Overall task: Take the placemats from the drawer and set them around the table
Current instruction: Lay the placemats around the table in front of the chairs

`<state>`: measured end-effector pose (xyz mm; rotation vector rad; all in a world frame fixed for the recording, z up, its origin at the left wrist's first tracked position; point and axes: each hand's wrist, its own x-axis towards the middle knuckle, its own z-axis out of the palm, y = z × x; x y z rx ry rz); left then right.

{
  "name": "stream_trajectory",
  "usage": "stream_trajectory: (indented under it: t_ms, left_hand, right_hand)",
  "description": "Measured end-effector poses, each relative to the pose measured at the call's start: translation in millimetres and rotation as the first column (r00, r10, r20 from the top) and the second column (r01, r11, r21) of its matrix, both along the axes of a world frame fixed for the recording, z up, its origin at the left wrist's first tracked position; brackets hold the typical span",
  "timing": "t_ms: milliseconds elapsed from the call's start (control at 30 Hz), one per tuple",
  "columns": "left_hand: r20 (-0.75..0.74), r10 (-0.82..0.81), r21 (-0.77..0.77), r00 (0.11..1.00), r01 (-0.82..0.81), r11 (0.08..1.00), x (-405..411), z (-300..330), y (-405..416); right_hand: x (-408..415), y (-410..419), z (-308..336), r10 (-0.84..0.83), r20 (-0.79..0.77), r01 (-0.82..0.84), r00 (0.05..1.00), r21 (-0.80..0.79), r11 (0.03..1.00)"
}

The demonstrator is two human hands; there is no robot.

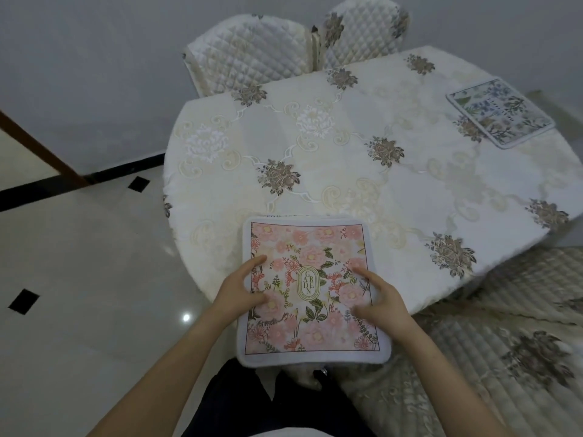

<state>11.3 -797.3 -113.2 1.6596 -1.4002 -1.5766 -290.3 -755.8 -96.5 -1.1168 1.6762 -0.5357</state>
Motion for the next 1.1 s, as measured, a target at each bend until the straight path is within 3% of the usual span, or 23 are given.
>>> stream_trajectory:
  t_ms: [233,467,700,1100]
  left_hand:
    - [-0.063,-0.119,-0.133,0.991,0.11,0.985,3,47,-29]
    - [-0.096,-0.329,-0.259,0.939,0.296,0.92,7,92,-37]
    - [-0.053,-0.605,-0.333,0.794,0.557,0.761,-28,123,-14]
    - [-0.049,-0.844,-0.329,0.534,0.789,0.518,-175,145,129]
  right_hand:
    - [18,28,55,-0.248,0.056,0.254,0.967,-0.13,0.958]
    - [54,91,101,-0.523,0.145,0.543,0.84,-0.182,0.82]
    - [77,188,122,-0.756,0.259,0.799,0.601,-0.202,0.566]
    - [47,383,134,-0.91,0.362,0.966,0.2,-0.227,0.123]
